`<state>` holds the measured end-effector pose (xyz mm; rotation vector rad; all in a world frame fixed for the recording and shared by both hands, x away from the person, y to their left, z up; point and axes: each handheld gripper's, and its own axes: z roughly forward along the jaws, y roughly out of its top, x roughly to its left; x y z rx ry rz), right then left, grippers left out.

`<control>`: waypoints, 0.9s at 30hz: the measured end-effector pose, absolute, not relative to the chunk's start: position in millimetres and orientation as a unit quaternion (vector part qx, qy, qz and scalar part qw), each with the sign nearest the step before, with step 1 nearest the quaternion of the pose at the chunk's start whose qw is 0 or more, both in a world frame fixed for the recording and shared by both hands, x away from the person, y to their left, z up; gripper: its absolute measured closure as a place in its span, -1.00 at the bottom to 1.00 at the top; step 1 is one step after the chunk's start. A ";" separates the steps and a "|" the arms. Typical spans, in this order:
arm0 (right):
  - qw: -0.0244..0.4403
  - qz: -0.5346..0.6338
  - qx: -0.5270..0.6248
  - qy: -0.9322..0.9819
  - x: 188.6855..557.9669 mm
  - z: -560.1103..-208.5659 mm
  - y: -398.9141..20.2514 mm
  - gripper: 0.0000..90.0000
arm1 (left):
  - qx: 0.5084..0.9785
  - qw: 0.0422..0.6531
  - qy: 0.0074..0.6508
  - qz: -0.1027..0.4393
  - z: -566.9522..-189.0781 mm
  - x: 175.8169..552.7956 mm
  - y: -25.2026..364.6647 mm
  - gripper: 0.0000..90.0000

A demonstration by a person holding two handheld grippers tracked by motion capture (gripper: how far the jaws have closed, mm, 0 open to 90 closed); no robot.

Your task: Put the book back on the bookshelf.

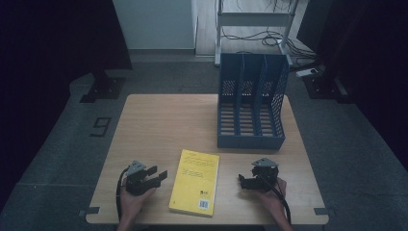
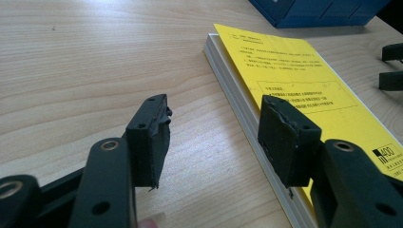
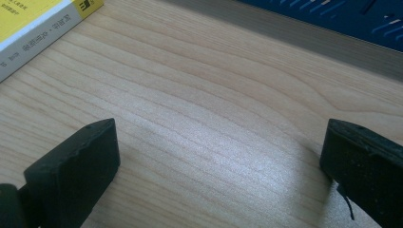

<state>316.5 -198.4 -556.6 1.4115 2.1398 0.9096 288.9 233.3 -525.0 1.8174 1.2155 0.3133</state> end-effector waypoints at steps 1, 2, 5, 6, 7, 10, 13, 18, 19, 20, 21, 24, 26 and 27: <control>0.209 0.327 0.508 0.769 316.5 -556.6 -198.4 -1.00 | 0.735 0.448 0.492 0.126 -525.6 289.6 233.0 -0.03; 0.209 0.327 0.508 0.769 316.5 -556.6 -198.4 -1.00 | 0.735 0.448 0.492 0.126 -525.6 289.6 233.0 -0.04; 0.209 0.327 0.508 0.769 316.5 -556.5 -198.4 -1.00 | 0.736 0.447 0.493 0.123 -526.7 289.8 232.7 -0.06; 0.210 0.327 0.508 0.769 316.4 -556.6 -198.4 -1.00 | 0.737 0.447 0.493 0.122 -526.7 289.7 232.6 -0.06; 0.210 0.327 0.511 0.767 316.2 -556.5 -198.6 -1.00 | 0.737 0.447 0.492 0.121 -526.4 289.6 232.4 -0.07; 0.213 0.325 0.516 0.763 315.9 -556.5 -200.3 -1.00 | 0.738 0.447 0.491 0.119 -525.9 289.5 232.6 -0.08; 0.214 0.324 0.520 0.761 315.6 -556.6 -202.0 -1.00 | 0.739 0.447 0.489 0.119 -526.2 289.8 232.9 -0.09; 0.219 0.321 0.533 0.751 314.5 -556.6 -207.6 -1.00 | 0.740 0.446 0.489 0.120 -526.8 290.3 233.4 -0.12; 0.219 0.320 0.535 0.751 314.5 -556.6 -208.1 -1.00 | 0.742 0.443 0.489 0.121 -527.4 290.6 233.3 -0.12; 0.221 0.320 0.538 0.748 314.5 -556.6 -209.2 -1.00 | 0.743 0.439 0.490 0.121 -528.0 290.8 232.8 -0.14; 0.221 0.320 0.538 0.748 314.5 -556.6 -209.2 -1.00 | 0.743 0.439 0.490 0.121 -528.0 290.8 232.8 -0.14; 0.223 0.318 0.543 0.745 314.5 -556.6 -209.8 -1.00 | 0.745 0.437 0.490 0.120 -528.2 290.8 232.2 -0.16; 0.223 0.318 0.544 0.744 314.6 -556.6 -209.9 -1.00 | 0.745 0.436 0.491 0.120 -528.2 290.7 232.0 -0.17; 0.224 0.318 0.545 0.743 314.6 -556.6 -209.9 -1.00 | 0.745 0.434 0.492 0.120 -528.3 290.4 231.4 -0.18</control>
